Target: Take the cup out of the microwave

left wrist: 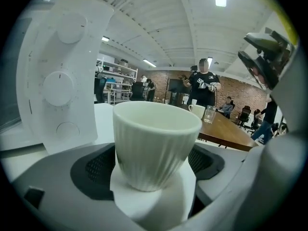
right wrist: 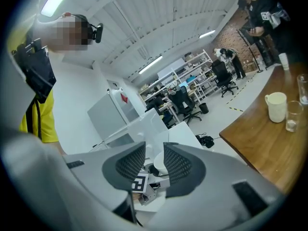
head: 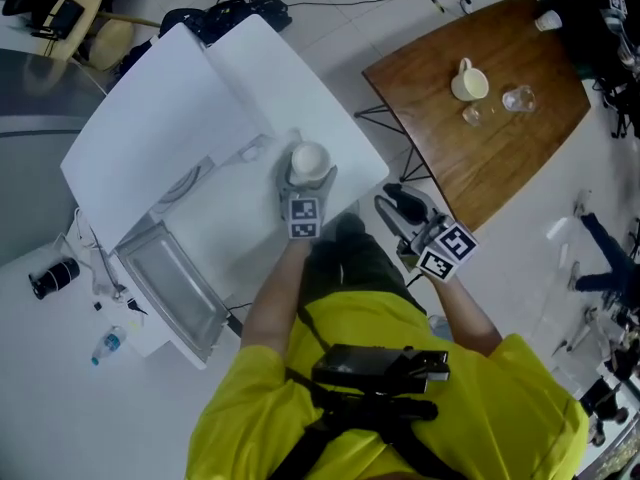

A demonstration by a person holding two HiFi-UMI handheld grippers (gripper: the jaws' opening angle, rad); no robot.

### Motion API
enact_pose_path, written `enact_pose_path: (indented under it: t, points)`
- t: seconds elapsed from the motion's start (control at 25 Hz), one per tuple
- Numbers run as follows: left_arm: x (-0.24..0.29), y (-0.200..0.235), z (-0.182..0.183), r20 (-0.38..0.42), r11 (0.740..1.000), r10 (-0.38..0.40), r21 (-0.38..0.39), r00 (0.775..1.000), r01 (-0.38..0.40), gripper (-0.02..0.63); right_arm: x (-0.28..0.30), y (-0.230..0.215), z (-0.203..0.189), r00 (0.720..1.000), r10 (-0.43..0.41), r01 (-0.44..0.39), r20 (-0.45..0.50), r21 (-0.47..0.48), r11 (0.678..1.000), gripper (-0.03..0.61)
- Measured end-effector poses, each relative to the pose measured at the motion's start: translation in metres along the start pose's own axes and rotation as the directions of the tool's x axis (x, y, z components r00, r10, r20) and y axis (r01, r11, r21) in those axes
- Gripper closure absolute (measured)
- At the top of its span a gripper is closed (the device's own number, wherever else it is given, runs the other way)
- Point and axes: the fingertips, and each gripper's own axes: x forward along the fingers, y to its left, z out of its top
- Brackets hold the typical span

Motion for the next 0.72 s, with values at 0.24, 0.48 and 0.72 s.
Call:
enact_pose_path:
  t: [0.24,0.48,0.72]
  points:
    - [-0.091,0.007,0.022,0.014,0.996,0.024,-0.083,1.000,-0.023,0.211,0.006,0.014,0.035,1.000,-0.008,0.010,0.024,-0.080,0.997,0.454]
    - [-0.244,0.061,0.138,0.268,0.975,0.186,-0.172,0.945,-0.143,0.500,0.039,0.054,0.095,0.997,0.051,-0.038,0.054,-0.226,0.973,0.480]
    - [-0.391,0.112,0.206,0.388,0.883,0.466,-0.267,0.795,-0.387,0.532,0.065,0.118,0.157,0.979,0.156,-0.108,0.129,-0.323,0.940,0.574]
